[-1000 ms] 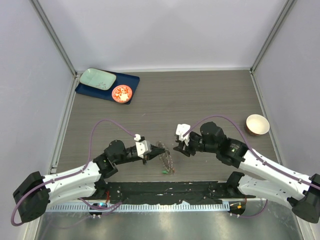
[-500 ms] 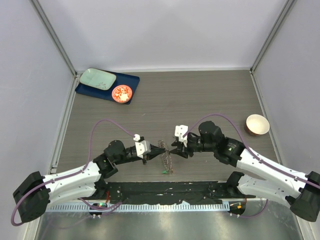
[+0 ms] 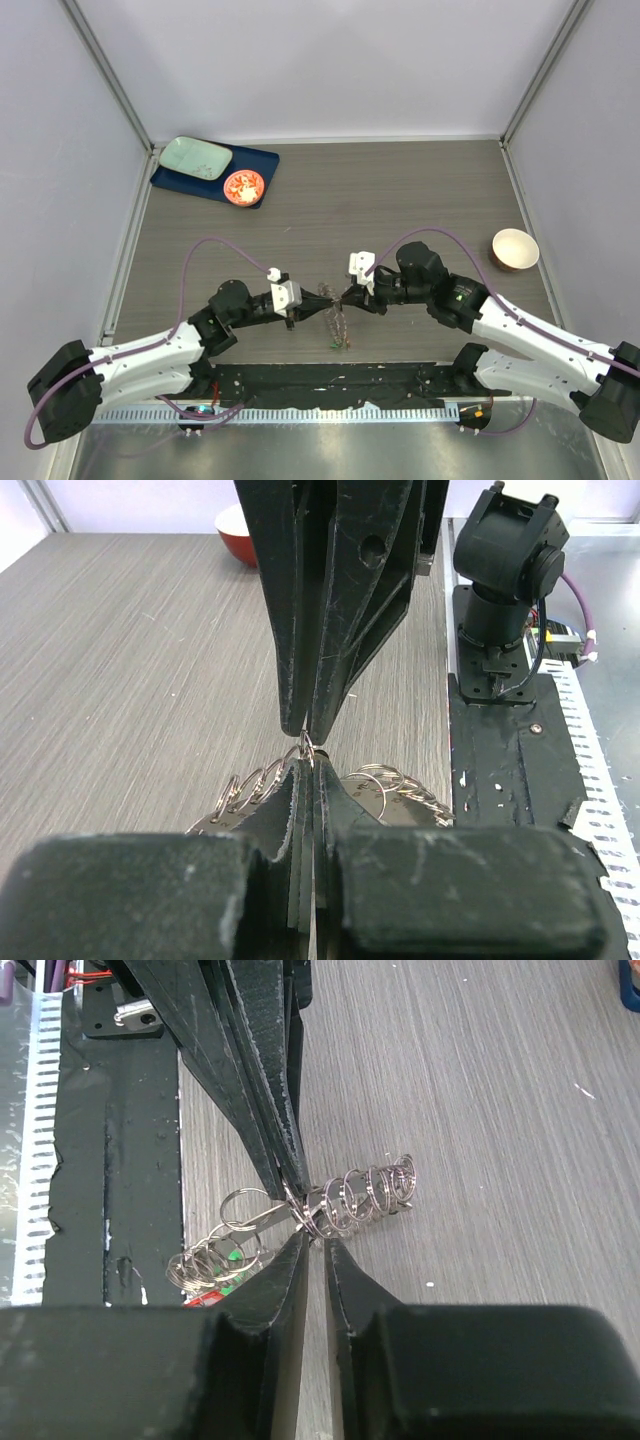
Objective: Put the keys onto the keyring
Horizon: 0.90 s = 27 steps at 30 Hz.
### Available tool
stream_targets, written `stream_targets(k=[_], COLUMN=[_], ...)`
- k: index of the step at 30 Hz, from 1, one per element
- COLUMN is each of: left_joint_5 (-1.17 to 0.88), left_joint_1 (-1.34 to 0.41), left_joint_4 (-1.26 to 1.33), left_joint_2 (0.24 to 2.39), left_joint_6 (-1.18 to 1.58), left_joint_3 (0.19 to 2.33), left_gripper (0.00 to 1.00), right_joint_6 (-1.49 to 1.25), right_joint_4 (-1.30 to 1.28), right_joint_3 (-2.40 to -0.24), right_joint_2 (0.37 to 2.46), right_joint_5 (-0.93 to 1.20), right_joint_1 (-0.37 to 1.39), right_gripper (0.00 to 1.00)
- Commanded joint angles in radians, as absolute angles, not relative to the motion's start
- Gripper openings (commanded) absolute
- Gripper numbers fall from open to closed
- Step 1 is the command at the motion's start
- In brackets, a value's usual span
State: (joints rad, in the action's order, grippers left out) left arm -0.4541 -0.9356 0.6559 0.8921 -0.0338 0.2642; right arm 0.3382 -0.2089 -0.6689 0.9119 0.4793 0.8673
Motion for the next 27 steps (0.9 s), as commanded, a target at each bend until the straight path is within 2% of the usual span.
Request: stream_targets(k=[1,10,14,27], left_joint_5=[-0.474,-0.477,-0.480,-0.538], left_joint_1=[-0.936,-0.936,-0.936,-0.936], left_joint_4=[0.776,0.782,0.781,0.650], left_joint_2=[0.899,0.907,0.907,0.960], left_joint_6=[-0.025,-0.021,-0.018,-0.029], left_joint_3=[0.288,0.290,0.290,0.348], left_gripper=[0.00,0.00,0.00,0.00], right_joint_6=[0.344,0.347,0.350,0.385], right_joint_4=[-0.179,-0.183,-0.189,-0.268], right_joint_3=[-0.709,-0.713,-0.721,-0.775], right_joint_2=[0.907,0.914,0.917,0.925], right_joint_5=[0.508,0.546,0.549,0.543], right_joint_1=[0.864,0.862,0.862,0.862], right_gripper=[0.16,0.11,0.01,0.01])
